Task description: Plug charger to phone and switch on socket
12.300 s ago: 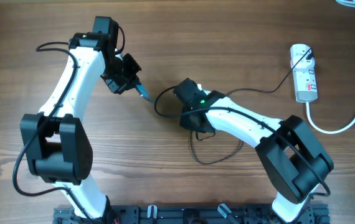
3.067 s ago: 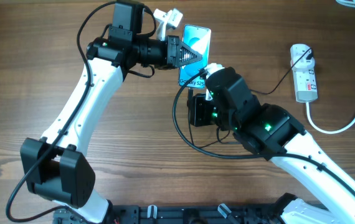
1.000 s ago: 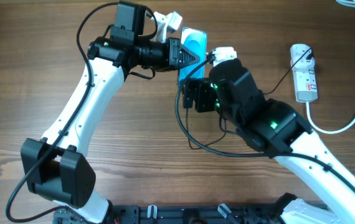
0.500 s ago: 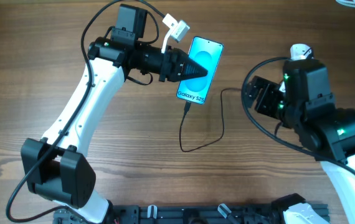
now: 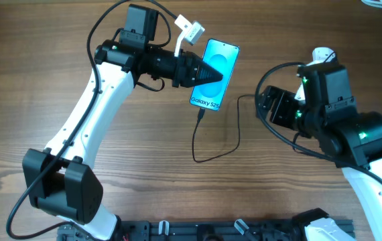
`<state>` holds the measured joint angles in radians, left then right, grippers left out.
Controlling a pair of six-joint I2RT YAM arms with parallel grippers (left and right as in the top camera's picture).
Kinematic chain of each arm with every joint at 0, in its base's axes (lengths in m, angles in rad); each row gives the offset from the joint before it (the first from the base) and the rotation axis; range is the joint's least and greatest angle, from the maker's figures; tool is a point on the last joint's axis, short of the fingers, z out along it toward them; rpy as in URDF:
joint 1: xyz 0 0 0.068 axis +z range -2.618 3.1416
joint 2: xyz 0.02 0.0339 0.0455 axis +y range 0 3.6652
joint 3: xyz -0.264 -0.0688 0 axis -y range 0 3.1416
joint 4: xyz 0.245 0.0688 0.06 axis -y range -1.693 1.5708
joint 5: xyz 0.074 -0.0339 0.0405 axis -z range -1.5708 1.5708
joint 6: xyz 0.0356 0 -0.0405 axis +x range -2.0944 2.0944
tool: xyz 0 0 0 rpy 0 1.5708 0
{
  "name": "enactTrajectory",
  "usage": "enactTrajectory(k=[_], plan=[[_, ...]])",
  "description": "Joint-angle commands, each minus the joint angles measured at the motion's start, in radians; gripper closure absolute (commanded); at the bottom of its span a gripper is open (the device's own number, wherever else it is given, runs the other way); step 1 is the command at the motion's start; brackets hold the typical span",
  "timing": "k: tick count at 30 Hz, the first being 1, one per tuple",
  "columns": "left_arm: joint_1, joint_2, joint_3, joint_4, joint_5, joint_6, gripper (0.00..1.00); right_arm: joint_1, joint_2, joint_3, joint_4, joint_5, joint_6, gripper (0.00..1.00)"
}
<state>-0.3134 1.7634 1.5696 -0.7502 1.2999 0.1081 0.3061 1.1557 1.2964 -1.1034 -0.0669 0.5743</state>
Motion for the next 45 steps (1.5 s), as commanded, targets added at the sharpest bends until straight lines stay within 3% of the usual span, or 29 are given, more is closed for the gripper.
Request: enactTrajectory(k=[1,3,5,7,10,16,30,45], plan=[[0.002,-0.015,0.002,0.040,-0.183,-0.220,0.96,-0.003,0.008,0.012,0.028,-0.295,-0.222,0.01],[0.002,-0.015,0.002,0.068,-0.330,-0.404,0.96,-0.003,0.008,0.012,0.048,-0.460,-0.300,0.04],[0.002,-0.015,0.002,0.094,-0.408,-0.561,0.96,-0.002,0.008,0.012,0.055,-0.510,-0.280,0.30],[0.002,-0.015,0.002,0.114,-0.412,-0.639,0.96,0.005,0.008,0.012,0.051,-0.511,-0.254,0.45],[0.002,-0.015,0.002,0.126,-0.422,-0.699,0.96,0.031,0.008,0.012,0.053,-0.510,-0.200,0.58],[0.002,-0.015,0.002,0.130,-0.457,-0.828,0.96,0.118,0.057,0.012,0.092,-0.441,-0.117,0.60],[0.000,-0.015,0.002,0.105,-0.482,-0.783,0.96,0.192,0.190,0.012,0.256,-0.397,-0.130,0.65],[-0.029,-0.015,0.002,0.119,-0.452,-0.713,0.96,0.192,0.223,0.012,0.276,-0.396,-0.126,0.75]])
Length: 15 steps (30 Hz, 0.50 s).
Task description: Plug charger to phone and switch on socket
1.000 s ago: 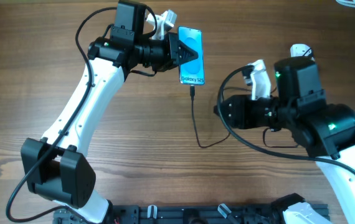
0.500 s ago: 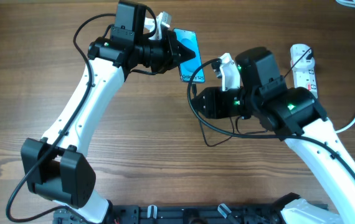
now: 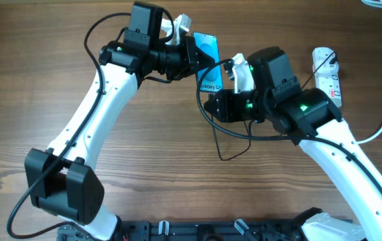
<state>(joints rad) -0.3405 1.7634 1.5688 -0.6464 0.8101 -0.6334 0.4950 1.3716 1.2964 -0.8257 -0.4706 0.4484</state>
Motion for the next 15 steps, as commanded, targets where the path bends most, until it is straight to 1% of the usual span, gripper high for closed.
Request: enactTrajectory(k=[1,8,10,12,15], plan=[[-0.002,-0.015,0.002,0.016,0.037,0.029,0.96,0.003,0.007,0.012,-0.006,0.007,-0.001,0.75],[-0.002,-0.015,0.002,0.034,0.037,0.028,0.96,0.003,0.007,0.012,-0.051,0.007,0.000,0.75],[-0.002,-0.015,0.002,0.034,0.037,0.028,0.96,0.003,0.007,0.012,-0.048,0.008,0.000,0.76],[-0.002,-0.015,0.002,0.034,0.037,0.028,0.96,0.003,0.007,0.012,-0.044,0.011,0.000,0.80],[-0.002,-0.015,0.002,0.033,0.038,0.028,0.96,0.003,0.007,0.012,-0.036,0.011,0.007,0.80]])
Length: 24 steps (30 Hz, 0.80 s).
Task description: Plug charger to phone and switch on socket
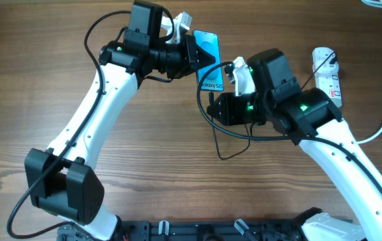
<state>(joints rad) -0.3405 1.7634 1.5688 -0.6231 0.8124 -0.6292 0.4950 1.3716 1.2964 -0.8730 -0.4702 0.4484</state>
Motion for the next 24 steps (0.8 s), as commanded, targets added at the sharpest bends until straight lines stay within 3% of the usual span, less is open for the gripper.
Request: enactTrajectory(k=[1,24], plan=[[-0.002,-0.015,0.002,0.010,0.035,0.024,0.96,0.003,0.007,0.012,0.016,0.010,0.008,0.81],[-0.002,-0.015,0.002,0.005,0.040,0.023,0.96,0.003,0.007,0.012,0.005,0.011,0.023,0.90]])
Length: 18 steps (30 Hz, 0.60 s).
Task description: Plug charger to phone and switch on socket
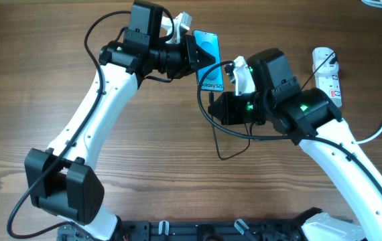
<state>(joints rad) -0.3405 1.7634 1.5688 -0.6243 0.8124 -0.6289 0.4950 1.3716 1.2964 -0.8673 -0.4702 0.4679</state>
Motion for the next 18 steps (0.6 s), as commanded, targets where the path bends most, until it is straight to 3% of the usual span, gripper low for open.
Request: enactTrajectory(k=[1,18], plan=[[-0.002,-0.015,0.002,0.006,0.044,0.023,0.96,0.003,0.007,0.012,0.000,0.011,0.004,0.91],[-0.002,-0.015,0.002,0.003,0.071,0.042,0.96,0.003,0.007,0.012,0.026,0.011,0.007,0.95]])
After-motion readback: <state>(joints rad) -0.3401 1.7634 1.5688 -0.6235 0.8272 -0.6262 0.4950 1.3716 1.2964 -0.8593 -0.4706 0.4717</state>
